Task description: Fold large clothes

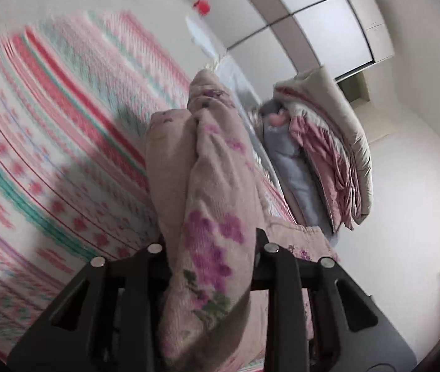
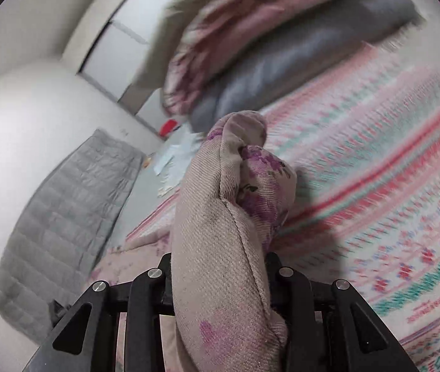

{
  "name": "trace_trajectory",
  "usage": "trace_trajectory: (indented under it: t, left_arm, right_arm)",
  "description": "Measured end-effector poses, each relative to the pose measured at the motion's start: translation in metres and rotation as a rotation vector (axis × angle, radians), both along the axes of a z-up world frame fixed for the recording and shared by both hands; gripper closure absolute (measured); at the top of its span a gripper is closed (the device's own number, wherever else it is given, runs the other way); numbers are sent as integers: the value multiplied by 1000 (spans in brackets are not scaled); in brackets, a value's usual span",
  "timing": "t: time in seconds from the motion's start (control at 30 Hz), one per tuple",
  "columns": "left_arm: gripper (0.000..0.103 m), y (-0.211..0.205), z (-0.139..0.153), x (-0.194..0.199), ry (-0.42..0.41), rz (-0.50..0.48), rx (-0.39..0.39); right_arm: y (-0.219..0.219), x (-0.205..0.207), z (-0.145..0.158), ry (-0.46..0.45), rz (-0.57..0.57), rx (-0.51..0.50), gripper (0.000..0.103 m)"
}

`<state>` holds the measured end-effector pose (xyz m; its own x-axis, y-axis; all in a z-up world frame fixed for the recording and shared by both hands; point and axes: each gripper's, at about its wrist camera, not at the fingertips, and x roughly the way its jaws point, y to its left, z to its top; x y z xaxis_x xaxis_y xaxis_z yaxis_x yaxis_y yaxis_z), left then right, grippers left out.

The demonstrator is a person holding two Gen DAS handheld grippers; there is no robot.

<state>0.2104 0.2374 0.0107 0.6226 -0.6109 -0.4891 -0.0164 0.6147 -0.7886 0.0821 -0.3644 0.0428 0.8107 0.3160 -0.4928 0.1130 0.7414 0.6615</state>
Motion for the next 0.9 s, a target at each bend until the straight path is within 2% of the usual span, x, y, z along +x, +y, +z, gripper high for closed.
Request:
trace_trajectory:
  t: [0.17, 0.3, 0.43, 0.53, 0.63, 0.7, 0.77, 0.8, 0.83, 0.87, 0.9]
  left_arm:
    - [74, 80, 29, -28, -63, 163, 74]
    - [74, 170, 45, -64, -112, 359, 87]
    - [74, 237, 57, -99, -156, 518, 137]
    - [73, 281, 56, -117, -185, 609, 170]
    - [72, 313, 31, -121, -194, 649, 180]
    - [69, 326, -2, -115, -165, 664, 166]
    - [67, 331, -48, -100, -14, 709, 218]
    - [63, 333, -70, -92, 92, 732, 260]
    - [56, 334, -87, -87, 166, 740, 273]
    - [54, 333, -89, -87, 160, 753, 258]
    - [51, 330, -79, -85, 169, 760, 285]
  right_arm:
    - [94, 45, 33, -32, 150, -59, 69]
    - [179, 98, 44, -49, 283, -36, 69]
    - [282, 158, 50, -90, 436, -13, 69]
    - [358, 191, 52, -122, 542, -1, 69]
    - [416, 216, 43, -132, 609, 11, 69]
    - [440, 231, 26, -119, 622, 24, 69]
    - [454, 246, 0, -89, 613, 6, 69]
    - [459, 254, -16, -61, 597, -22, 69]
    - [460, 261, -36, -15, 564, -75, 67]
    - [461, 266, -54, 36, 529, -135, 66]
    - [462, 274, -81, 119, 500, -224, 57]
